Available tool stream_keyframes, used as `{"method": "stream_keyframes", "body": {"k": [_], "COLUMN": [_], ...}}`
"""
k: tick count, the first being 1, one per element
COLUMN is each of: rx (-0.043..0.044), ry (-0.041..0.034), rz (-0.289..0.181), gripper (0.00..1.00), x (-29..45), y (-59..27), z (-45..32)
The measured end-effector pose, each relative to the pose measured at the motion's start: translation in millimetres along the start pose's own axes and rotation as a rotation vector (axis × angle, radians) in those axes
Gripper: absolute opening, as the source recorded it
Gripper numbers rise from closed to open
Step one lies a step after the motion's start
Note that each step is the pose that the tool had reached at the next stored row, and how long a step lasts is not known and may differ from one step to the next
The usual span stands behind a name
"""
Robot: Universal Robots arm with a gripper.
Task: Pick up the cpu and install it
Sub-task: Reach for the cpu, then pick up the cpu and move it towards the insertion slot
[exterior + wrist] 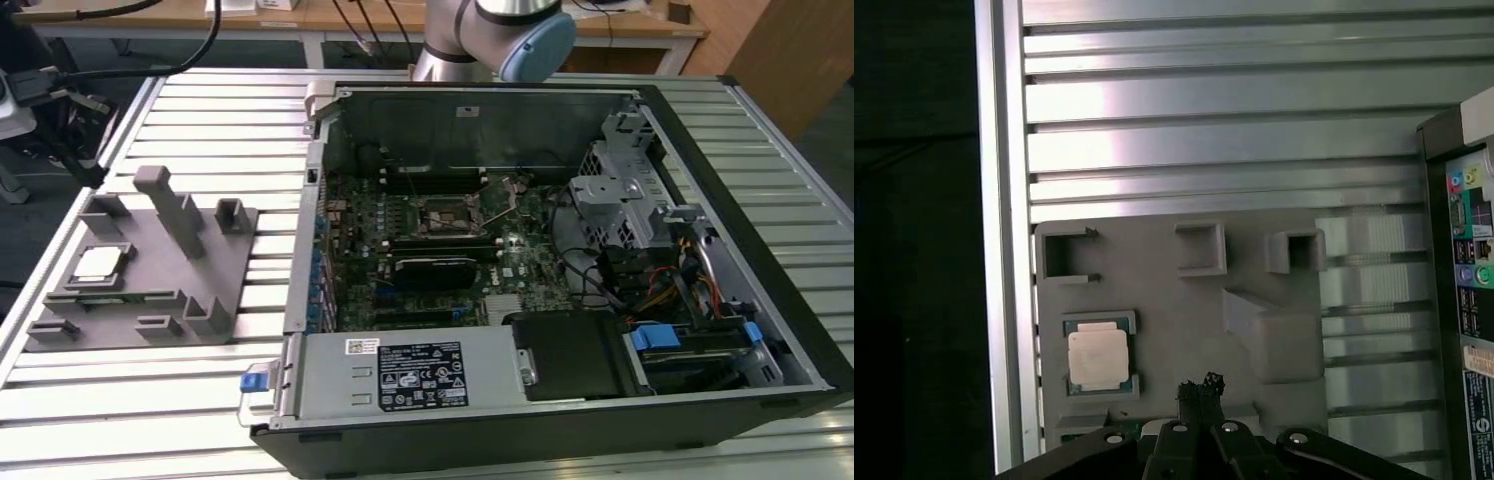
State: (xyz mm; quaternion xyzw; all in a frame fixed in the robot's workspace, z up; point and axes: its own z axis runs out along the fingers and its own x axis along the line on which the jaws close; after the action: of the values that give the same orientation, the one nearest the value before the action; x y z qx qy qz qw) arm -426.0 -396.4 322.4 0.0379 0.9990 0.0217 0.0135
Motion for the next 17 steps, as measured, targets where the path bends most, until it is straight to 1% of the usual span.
{"method": "stream_keyframes", "body": {"k": [6, 17], "rx": [0.0, 0.0001], "ry": [0.001, 0.0011], "rz": [0.0, 0.0], "gripper": [0.11, 0.11], "x": [4.5, 4.8], "y": [-3.1, -3.1], "z": [6.8, 7.1]}}
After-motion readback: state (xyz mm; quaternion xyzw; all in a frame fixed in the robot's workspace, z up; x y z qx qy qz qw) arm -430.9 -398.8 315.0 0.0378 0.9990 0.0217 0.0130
